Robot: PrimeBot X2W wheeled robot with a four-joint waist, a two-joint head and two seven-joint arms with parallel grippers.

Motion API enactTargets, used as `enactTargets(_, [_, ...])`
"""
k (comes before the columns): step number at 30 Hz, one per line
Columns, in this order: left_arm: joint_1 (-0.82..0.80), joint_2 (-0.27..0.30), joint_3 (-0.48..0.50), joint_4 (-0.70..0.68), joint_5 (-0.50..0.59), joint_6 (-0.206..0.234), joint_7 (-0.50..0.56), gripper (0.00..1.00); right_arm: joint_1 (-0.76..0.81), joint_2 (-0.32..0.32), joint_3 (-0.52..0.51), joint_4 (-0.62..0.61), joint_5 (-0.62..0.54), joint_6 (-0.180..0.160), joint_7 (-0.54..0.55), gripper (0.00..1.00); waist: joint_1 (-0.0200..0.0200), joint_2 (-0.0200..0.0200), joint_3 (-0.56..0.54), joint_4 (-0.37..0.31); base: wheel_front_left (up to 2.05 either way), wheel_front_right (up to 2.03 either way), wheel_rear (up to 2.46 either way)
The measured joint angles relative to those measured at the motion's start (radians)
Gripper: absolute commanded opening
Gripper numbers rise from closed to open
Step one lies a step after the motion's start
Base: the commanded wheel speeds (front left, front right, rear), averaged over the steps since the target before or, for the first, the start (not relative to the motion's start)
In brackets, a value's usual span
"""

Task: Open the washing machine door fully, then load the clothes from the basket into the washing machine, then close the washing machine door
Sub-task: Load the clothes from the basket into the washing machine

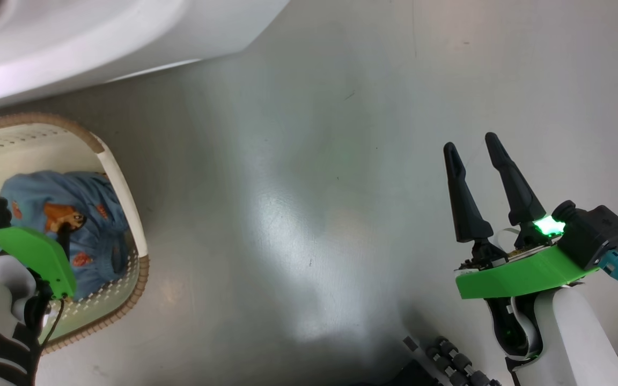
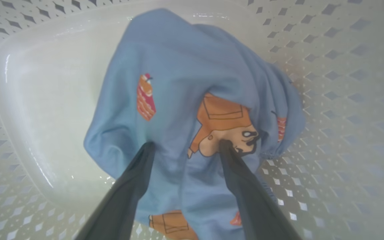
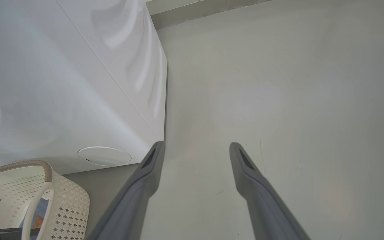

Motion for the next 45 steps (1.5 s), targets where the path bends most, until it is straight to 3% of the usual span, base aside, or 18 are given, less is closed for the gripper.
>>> enactTargets(2, [-0.006,0.002,-0.004,0.011,0.0,0.003,0.013,0.96,0.0,0.0,0.0,0.0,0.0,0.0,0.0,1.0,0.0,0.0,0.003,-0.002,0.0,0.0,0.0])
enactTargets(3, [-0.009,0.002,-0.004,0.017,0.0,0.009,0.018,0.73,0.0,0.0,0.0,-0.001,0.0,0.0,0.0,1.0,0.0,0.0,0.004,-0.002,0.0,0.0,0.0])
enactTargets(4, [-0.012,0.002,-0.004,0.021,0.0,0.01,0.02,0.57,0.0,0.0,0.0,-0.001,0.0,0.0,0.0,1.0,0.0,0.0,0.005,-0.003,0.0,0.0,0.0])
enactTargets(6, [-0.017,0.003,-0.006,0.025,0.0,0.01,0.022,0.35,0.0,0.0,-0.001,-0.001,0.0,0.0,0.0,1.0,0.0,0.0,0.005,-0.004,0.0,0.0,0.0])
enactTargets(8, [-0.016,0.003,-0.006,0.03,-0.001,0.01,0.022,0.0,0.0,0.0,-0.002,-0.002,0.0,0.0,0.0,1.0,0.0,0.0,0.005,-0.004,0.0,0.0,0.0])
enactTargets(31, [0.04,-0.037,-0.04,0.003,-0.028,-0.012,-0.23,0.0,0.006,0.0,-0.028,0.016,-0.03,0.0,0.0,1.0,0.0,0.0,-0.138,0.04,0.0,0.0,0.0])
enactTargets(45, [0.2,-0.067,0.0,-0.257,-0.038,-0.006,-0.26,0.0,0.058,-0.001,-0.049,0.041,-0.062,0.0,0.0,1.0,0.0,0.0,-0.295,0.103,0.0,0.0,0.0])
